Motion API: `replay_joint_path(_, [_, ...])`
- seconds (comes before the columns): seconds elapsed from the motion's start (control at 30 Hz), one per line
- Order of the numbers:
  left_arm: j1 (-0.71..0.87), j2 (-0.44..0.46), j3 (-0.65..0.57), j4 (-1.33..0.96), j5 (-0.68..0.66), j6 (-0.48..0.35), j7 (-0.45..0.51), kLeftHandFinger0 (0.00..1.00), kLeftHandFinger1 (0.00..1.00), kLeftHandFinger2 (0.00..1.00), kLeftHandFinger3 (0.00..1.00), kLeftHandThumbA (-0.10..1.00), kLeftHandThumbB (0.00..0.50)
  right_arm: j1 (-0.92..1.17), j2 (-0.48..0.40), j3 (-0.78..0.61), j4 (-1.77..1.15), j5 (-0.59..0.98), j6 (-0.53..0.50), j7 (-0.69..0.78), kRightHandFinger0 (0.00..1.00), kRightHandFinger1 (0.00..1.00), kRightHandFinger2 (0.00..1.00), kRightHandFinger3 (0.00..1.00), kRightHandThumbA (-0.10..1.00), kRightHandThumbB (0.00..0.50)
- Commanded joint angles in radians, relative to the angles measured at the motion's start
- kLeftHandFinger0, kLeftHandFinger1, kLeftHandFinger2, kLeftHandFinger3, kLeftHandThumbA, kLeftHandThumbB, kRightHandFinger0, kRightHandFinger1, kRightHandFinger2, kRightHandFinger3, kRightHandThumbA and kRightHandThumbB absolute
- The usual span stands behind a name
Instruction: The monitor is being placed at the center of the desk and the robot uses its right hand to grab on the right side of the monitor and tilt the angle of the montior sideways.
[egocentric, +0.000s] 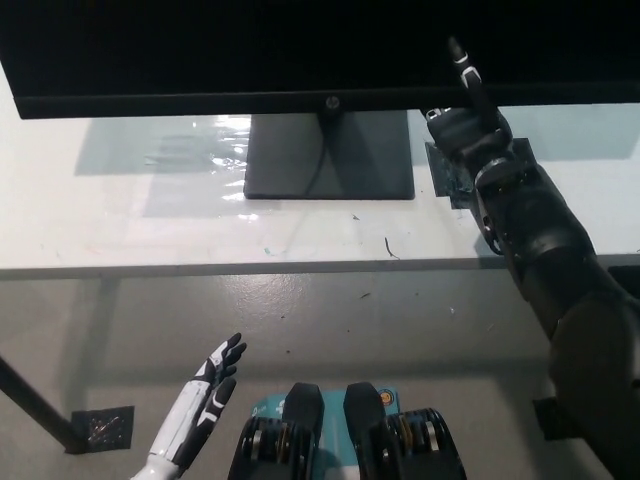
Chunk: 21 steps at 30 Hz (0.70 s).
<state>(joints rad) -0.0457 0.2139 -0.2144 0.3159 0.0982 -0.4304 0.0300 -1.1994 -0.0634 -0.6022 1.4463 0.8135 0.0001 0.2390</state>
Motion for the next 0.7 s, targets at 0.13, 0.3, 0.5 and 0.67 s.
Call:
replay_joint_path(0.13, [-0.014, 0.017, -0.010, -0.020, 0.014, -0.040, 0.034, 1.00, 1.00, 1.00, 1.00, 1.00, 0.372, -0.160, -0.014, 0.015, -0.017, -0.055, -0.053, -0.052, 1.00, 1.00, 1.00, 1.00, 1.00, 0.389])
replay_joint_path(0.3, [-0.011, 0.017, -0.010, -0.021, 0.012, -0.040, 0.031, 1.00, 1.00, 1.00, 1.00, 1.00, 0.372, -0.155, -0.014, 0.012, -0.018, -0.056, -0.052, -0.050, 1.00, 1.00, 1.00, 1.00, 1.00, 0.389])
replay_joint_path(0.5, [-0.018, 0.019, 0.005, -0.024, -0.002, -0.040, 0.015, 1.00, 1.00, 1.00, 1.00, 1.00, 0.386, 0.047, 0.076, 0.094, -0.281, -0.081, -0.009, 0.166, 1.00, 1.00, 1.00, 1.00, 1.00, 0.367])
replay_joint_path(0.67, [-0.016, 0.024, -0.002, -0.018, 0.015, -0.040, 0.036, 1.00, 1.00, 1.00, 1.00, 1.00, 0.381, 0.452, 0.182, 0.277, -0.920, -0.099, 0.103, 0.172, 1.00, 1.00, 1.00, 1.00, 1.00, 0.400])
